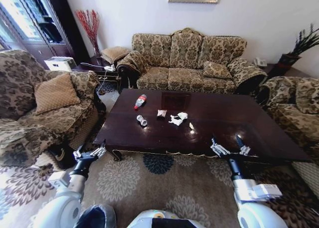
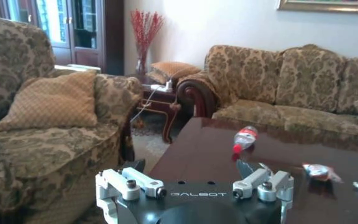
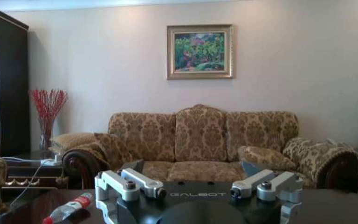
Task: Move to the front of the table and place the trash on the table into the trash bin.
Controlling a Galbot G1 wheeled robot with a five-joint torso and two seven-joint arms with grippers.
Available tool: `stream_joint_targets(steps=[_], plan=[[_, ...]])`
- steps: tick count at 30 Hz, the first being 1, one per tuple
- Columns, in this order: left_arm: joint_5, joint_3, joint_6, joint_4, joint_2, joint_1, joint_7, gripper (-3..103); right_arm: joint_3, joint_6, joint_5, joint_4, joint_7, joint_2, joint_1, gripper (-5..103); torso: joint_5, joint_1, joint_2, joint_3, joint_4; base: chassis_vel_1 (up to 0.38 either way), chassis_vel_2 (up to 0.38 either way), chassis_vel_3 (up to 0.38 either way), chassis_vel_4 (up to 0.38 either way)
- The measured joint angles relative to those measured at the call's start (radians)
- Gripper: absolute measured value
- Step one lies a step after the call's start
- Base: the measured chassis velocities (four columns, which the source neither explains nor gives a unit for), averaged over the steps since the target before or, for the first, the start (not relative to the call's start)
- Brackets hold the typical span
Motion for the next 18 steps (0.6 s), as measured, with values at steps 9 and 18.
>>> stream_joint_targets(steps=[9, 18], plan=[[0.012, -0.044, 0.042, 0.079, 0.018, -0.004, -0.011, 100, -0.062, 0.021, -0.024, -0.014, -0.007, 0.032, 0.015, 100, -0.0012, 0.0, 0.0, 0.0, -0.0001, 0.195, 0.188, -0.166, -0.183], [-0.035, -0.082, 0.132, 0.121, 0.061, 0.09, -0.019, 100, -0.084, 0.067, -0.08, 0.002, -0.027, 0.07, -0.008, 100, 0.0, 0.0, 0.0, 0.0, 0.0003, 0.078, 0.045, -0.066, -0.036]])
